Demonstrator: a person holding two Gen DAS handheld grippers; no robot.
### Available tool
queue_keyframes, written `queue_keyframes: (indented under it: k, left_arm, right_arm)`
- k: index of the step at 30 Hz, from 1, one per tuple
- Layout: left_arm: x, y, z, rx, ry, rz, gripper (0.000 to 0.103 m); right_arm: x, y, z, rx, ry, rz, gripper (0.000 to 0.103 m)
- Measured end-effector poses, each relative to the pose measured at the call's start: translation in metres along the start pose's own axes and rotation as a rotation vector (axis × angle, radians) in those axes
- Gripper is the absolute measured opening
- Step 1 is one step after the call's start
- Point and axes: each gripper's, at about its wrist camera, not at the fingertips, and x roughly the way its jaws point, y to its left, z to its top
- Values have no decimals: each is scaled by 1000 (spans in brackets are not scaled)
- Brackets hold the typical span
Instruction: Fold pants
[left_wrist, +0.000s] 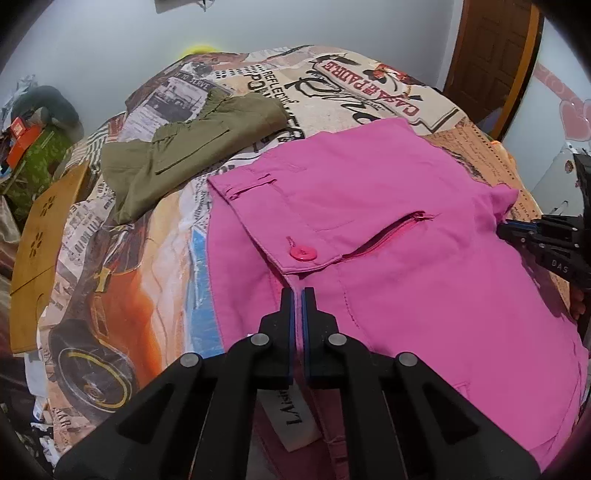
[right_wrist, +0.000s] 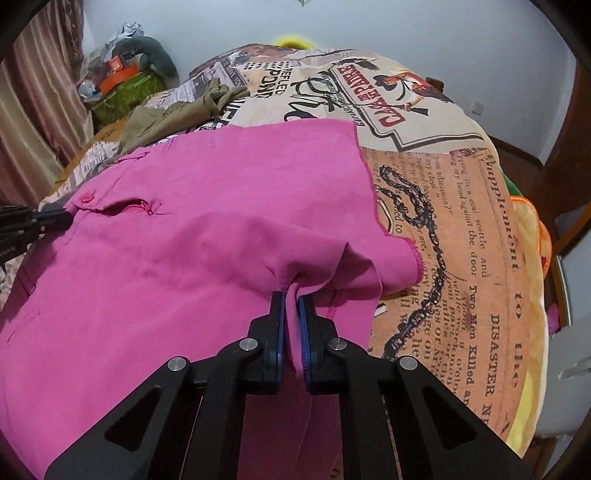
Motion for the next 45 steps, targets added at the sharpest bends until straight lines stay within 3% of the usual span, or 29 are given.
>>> queue_keyframes:
  k: [7, 10, 18, 20, 23, 25, 31, 34, 39, 45]
  left_arm:
    - [7, 3, -1, -25, 8, 34, 6]
    - [15, 4, -3, -21, 32, 26, 6]
    - [-13, 4, -4, 12, 13, 17, 10]
    - [-20, 7, -2, 2, -2, 18, 16]
    - [-32, 13, 7, -15, -47, 41, 34]
    - [-36, 16, 16, -24, -82, 60, 47]
    - [-27, 21, 40, -52, -101, 49, 49]
    - [-13, 22, 44, -57, -82, 47, 49]
    - [10, 25, 42, -75, -32, -22, 49]
    - [32, 28, 36, -96, 25, -66, 49]
  right_arm:
    - [-5, -3, -6, -7, 0, -46, 5]
    - [-6, -12, -13, 51, 4, -45, 5]
    - [-24, -19, -11, 99, -5, -51, 7]
    - [-34, -26, -8, 136, -29, -45, 9]
    - [-50, -33, 2, 165, -78, -49, 22]
    - [-60, -33, 10, 152, -118, -77, 40]
    - [-60, -39, 35, 131, -167, -114, 44]
    - [-46, -45, 44, 150, -148, -82, 44]
    - [-11, -48, 52, 164, -70, -51, 44]
    - [19, -55, 43, 192, 21, -34, 44]
